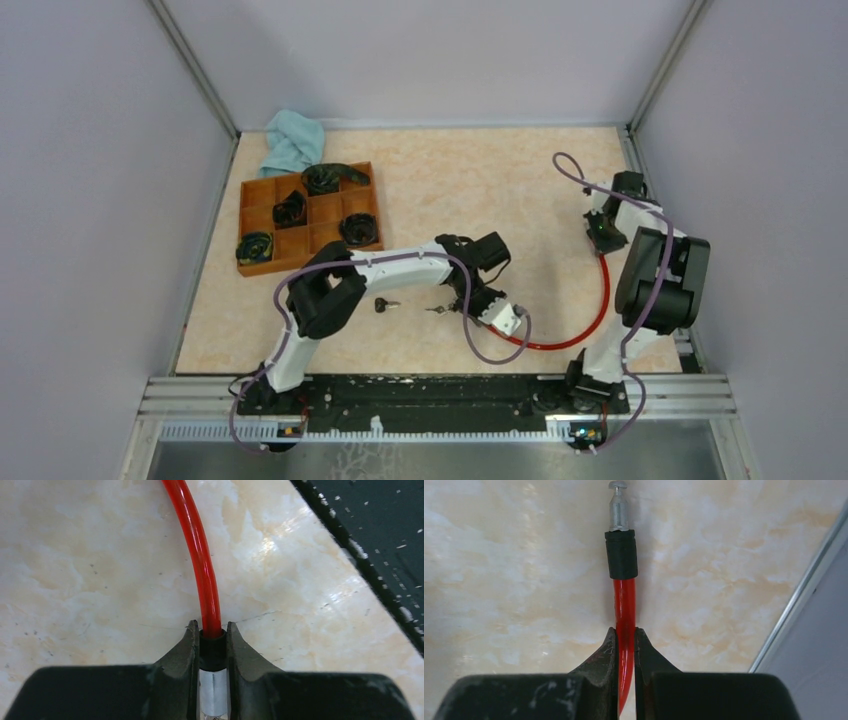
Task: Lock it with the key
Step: Lock the lock.
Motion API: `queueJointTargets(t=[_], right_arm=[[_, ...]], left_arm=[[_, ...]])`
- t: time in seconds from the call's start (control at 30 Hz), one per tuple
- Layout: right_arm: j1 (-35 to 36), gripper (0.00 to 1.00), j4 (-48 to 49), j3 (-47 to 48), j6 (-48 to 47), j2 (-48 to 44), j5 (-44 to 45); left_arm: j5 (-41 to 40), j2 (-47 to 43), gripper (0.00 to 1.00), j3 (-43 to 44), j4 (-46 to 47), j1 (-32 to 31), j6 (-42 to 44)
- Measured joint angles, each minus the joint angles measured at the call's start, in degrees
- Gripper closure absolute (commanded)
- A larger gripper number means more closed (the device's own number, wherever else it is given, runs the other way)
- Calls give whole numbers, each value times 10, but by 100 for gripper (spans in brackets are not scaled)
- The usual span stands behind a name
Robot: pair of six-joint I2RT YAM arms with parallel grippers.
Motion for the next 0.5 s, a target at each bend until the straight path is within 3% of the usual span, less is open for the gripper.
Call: queueJointTargets(t=[0.23, 0.5], right_arm=[[-54, 100, -9, 2, 0, 0, 9], [-61, 100, -12, 8, 22, 0, -21]], left_arm=[[9, 40, 87, 44, 3, 43, 59], [11, 78, 59, 98, 14, 96, 86]])
